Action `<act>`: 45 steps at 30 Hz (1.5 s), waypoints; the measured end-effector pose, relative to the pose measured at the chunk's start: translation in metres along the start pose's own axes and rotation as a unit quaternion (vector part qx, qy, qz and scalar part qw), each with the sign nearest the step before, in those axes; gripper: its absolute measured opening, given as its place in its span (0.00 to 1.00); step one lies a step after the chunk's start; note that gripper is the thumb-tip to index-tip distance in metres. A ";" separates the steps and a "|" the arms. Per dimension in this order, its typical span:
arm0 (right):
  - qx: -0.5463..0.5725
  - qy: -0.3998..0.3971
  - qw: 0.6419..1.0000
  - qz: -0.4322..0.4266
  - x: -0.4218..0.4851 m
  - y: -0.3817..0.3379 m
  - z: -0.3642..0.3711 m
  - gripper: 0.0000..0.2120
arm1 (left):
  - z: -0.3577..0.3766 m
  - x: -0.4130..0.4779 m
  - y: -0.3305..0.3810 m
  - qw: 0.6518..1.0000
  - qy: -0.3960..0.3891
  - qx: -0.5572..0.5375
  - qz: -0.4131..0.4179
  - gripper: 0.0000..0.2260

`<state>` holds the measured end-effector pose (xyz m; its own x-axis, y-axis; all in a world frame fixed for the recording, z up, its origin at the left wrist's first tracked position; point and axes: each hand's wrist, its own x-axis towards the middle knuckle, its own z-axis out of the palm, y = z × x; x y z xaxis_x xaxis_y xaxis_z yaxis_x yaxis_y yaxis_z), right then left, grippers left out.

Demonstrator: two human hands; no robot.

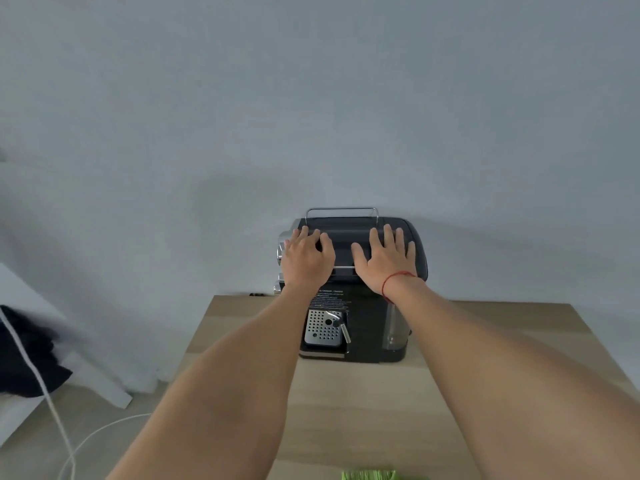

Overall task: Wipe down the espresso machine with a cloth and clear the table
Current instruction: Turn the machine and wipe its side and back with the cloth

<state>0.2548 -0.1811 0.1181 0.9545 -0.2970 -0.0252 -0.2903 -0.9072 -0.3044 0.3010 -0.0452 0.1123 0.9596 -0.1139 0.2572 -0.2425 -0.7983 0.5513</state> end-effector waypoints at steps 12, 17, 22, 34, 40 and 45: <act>0.075 0.074 0.994 0.002 -0.127 0.032 0.056 0.31 | 0.024 -0.142 -0.008 0.999 0.006 0.043 -0.018 0.30; 0.109 -0.083 0.984 0.117 -0.189 0.065 0.121 0.30 | 0.069 -0.231 -0.033 0.984 -0.141 0.016 -0.107 0.24; 0.062 -0.196 0.956 0.208 -0.248 0.095 0.170 0.30 | 0.096 -0.306 -0.057 0.922 -0.277 0.052 -0.265 0.18; 0.289 -0.235 0.870 0.322 -0.271 0.107 0.182 0.22 | 0.108 -0.331 -0.054 0.897 -0.311 -0.037 -0.313 0.17; 0.409 -0.141 0.837 0.335 -0.237 0.098 0.137 0.22 | 0.085 -0.287 -0.013 0.935 -0.199 -0.103 -0.276 0.19; 0.442 -0.095 0.823 0.343 -0.188 0.088 0.067 0.25 | 0.060 -0.227 0.039 0.956 -0.119 -0.181 -0.198 0.14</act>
<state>0.0542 -0.1850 0.0320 0.6040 -0.5213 -0.6029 -0.6833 0.0507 -0.7284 0.0825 -0.0858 0.0280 0.9814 -0.0108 -0.1917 0.1538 -0.5541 0.8182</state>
